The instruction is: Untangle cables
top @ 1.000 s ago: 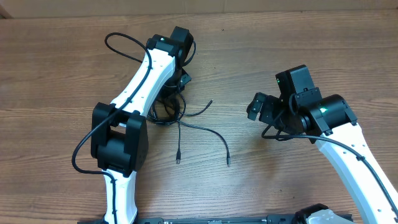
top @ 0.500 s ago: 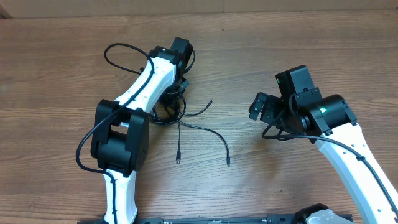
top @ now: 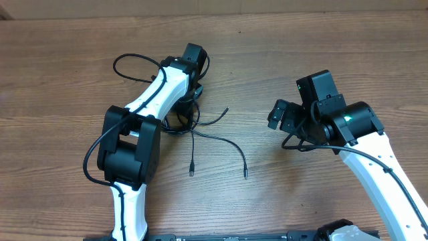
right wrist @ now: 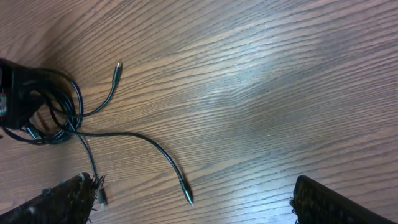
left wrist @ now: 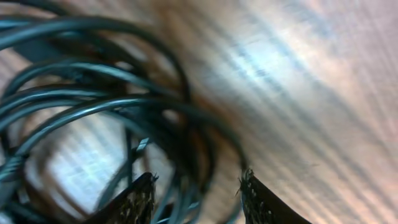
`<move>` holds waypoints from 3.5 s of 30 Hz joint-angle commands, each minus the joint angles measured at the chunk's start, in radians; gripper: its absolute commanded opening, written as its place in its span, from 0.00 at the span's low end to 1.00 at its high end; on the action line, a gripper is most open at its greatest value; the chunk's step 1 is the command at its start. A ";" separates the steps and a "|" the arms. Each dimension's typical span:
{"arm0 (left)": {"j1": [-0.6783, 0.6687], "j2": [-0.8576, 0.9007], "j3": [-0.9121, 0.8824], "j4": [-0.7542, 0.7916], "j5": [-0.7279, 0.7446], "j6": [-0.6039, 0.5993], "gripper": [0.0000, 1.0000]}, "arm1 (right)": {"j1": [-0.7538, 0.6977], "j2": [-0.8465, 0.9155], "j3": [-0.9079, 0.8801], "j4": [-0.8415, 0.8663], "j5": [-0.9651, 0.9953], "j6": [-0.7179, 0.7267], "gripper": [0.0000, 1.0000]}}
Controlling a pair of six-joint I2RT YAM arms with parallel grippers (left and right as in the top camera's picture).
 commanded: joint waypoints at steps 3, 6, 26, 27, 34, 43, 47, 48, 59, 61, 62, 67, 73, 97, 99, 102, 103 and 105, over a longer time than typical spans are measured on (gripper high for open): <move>0.006 -0.002 -0.004 0.039 -0.005 -0.015 0.47 | -0.003 0.003 0.019 0.008 0.018 -0.008 1.00; 0.006 -0.002 -0.004 0.048 -0.007 -0.015 0.50 | -0.003 0.003 0.019 0.012 0.018 -0.008 1.00; 0.006 -0.001 -0.010 0.057 0.007 -0.015 0.42 | -0.003 0.003 0.019 0.012 0.017 -0.008 1.00; 0.006 -0.001 -0.010 0.055 0.010 -0.015 0.41 | -0.003 0.003 0.019 0.013 0.017 -0.008 1.00; 0.010 -0.001 -0.010 0.027 0.005 -0.014 0.44 | -0.003 0.003 0.019 0.012 0.018 -0.008 1.00; 0.012 -0.001 -0.023 0.018 -0.021 -0.015 0.53 | -0.003 0.003 0.020 0.013 0.017 -0.008 1.00; 0.012 -0.001 -0.023 0.034 -0.022 -0.015 0.52 | -0.003 0.003 0.019 0.013 0.017 -0.008 1.00; 0.011 -0.001 -0.024 0.041 -0.022 -0.015 0.50 | -0.003 0.003 0.019 0.013 0.017 -0.008 1.00; 0.012 -0.001 -0.053 0.099 -0.022 -0.015 0.46 | -0.003 0.003 0.019 0.013 0.017 -0.008 1.00; 0.011 -0.001 -0.053 0.108 -0.022 -0.015 0.47 | -0.003 0.003 0.019 0.013 0.017 -0.008 1.00; 0.011 -0.001 -0.053 0.115 -0.022 -0.015 0.47 | -0.003 0.003 0.019 0.013 0.017 -0.008 1.00; 0.011 -0.001 -0.053 0.134 -0.022 -0.015 0.45 | -0.003 0.003 0.019 0.013 0.017 -0.008 1.00; 0.011 -0.001 -0.053 0.141 -0.021 -0.014 0.34 | -0.003 0.003 0.019 0.013 0.017 -0.008 1.00; 0.013 -0.297 0.013 0.158 0.176 0.489 0.04 | -0.003 0.003 0.019 0.030 0.024 -0.008 1.00; 0.013 -0.384 0.013 0.154 0.267 0.605 0.04 | -0.003 0.003 0.020 0.027 0.024 -0.008 1.00; 0.013 -0.496 0.012 0.138 0.417 0.780 0.04 | -0.003 0.003 0.020 0.030 -0.016 -0.028 1.00; 0.013 -0.526 0.012 0.128 0.471 0.844 0.04 | -0.003 0.003 0.020 0.043 -0.073 -0.086 1.00; 0.013 -0.559 0.012 0.108 0.550 0.942 0.04 | -0.003 0.003 0.020 0.062 -0.156 -0.161 1.00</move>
